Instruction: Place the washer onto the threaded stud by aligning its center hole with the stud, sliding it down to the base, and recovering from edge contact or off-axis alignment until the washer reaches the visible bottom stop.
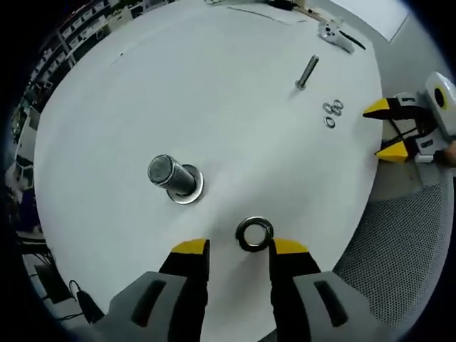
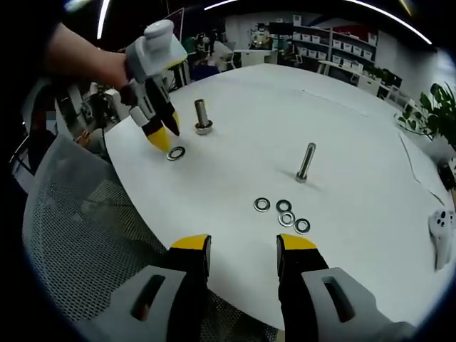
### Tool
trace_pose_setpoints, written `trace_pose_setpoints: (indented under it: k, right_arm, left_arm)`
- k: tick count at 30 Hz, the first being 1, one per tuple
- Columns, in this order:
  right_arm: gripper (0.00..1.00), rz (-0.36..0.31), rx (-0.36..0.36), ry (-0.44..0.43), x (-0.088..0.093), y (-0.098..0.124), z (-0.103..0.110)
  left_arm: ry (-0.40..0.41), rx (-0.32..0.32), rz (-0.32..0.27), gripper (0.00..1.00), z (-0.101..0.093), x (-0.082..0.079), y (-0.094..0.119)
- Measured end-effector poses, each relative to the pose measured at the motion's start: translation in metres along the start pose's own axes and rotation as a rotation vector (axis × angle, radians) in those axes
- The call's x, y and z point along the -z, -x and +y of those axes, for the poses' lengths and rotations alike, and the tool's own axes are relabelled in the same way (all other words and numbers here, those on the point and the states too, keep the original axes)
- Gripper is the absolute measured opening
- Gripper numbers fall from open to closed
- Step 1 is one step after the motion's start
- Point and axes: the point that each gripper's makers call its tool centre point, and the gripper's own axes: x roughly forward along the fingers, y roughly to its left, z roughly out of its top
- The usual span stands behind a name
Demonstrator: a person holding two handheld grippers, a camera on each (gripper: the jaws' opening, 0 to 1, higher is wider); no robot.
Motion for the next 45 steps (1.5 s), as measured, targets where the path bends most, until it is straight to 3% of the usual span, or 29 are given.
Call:
trace_pose_setpoints:
  k: [13,17,28,34,45]
  right_arm:
    - [0.39,-0.001,-0.001,0.0,0.0,0.0,0.0]
    - [0.39,-0.002,0.0,0.001,-0.001,0.0,0.0]
    - [0.39,-0.006,0.007,-0.004,-0.001,0.001,-0.002]
    - [0.39,-0.007,0.009,-0.006,-0.002,0.0,-0.002]
    - [0.39,-0.01,0.012,-0.009,-0.002,0.001,-0.003]
  left_arm:
    - [-0.001,-0.015,-0.018,0.3,-0.012,-0.003,-0.007]
    - [-0.052,-0.05,-0.017,0.29,-0.013,-0.004,-0.008]
    - [-0.079,-0.069,-0.003,0.25,-0.008,-0.004,-0.009]
    - [-0.071,-0.073,0.016,0.21,-0.009,-0.002,-0.009]
    - [-0.025,-0.067,0.023,0.22,-0.009,-0.003,-0.009]
